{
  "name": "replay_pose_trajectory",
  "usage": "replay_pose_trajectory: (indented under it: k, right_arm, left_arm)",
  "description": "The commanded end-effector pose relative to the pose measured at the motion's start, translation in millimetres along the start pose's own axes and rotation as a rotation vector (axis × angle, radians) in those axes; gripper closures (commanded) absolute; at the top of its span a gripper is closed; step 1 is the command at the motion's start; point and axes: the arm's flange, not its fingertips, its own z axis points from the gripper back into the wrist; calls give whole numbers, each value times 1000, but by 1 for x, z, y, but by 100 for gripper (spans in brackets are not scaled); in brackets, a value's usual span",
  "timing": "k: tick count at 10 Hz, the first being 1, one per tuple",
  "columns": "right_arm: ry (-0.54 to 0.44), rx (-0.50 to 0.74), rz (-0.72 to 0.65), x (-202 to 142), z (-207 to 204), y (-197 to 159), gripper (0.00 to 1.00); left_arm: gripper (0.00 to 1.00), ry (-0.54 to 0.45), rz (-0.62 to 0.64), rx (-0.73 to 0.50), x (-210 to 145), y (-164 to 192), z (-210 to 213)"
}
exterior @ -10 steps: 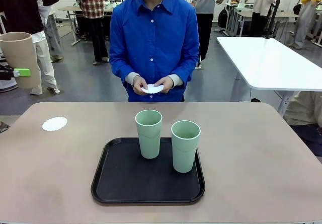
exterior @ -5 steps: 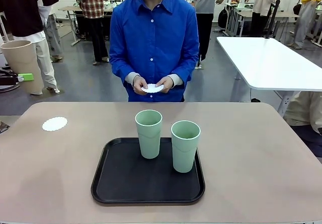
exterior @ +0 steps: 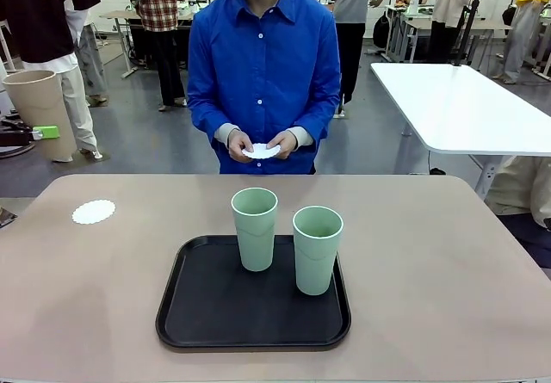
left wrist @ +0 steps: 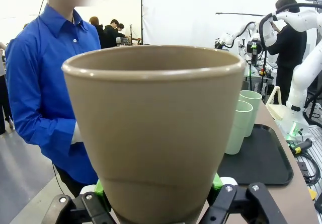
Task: Place coasters on the table and set cups on them.
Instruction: Pick up one Reusable plastic cup and place it on a coaster set by the human.
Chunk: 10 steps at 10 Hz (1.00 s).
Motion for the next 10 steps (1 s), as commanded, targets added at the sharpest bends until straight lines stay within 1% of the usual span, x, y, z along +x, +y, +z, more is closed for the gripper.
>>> replay_pose_trajectory:
  k: [1, 3, 4, 5, 6, 7, 8, 10]
  right_arm:
    - [-3, 19, 6, 0, 0, 1, 0]
    - [-3, 19, 6, 0, 0, 1, 0]
    - [-3, 19, 6, 0, 0, 1, 0]
    - [-3, 19, 6, 0, 0, 1, 0]
    - [-3, 19, 6, 0, 0, 1, 0]
    - [-3, 19, 6, 0, 0, 1, 0]
    - [-3, 19, 6, 0, 0, 1, 0]
    - [-3, 19, 6, 0, 0, 1, 0]
  left_arm:
    - [18, 4, -6, -5, 2, -2, 1]
    - [18, 0, 0, 0, 0, 0, 0]
    - [18, -15, 16, 12, -10, 18, -3]
    - [18, -49, 29, 3, -21, 37, -1]
    - [18, -71, 33, 1, -32, 48, -1]
    - [18, -128, 26, -35, -43, 52, -2]
    - [18, -117, 29, -37, -55, 55, -6]
    - [18, -60, 10, -46, -78, 62, -13]
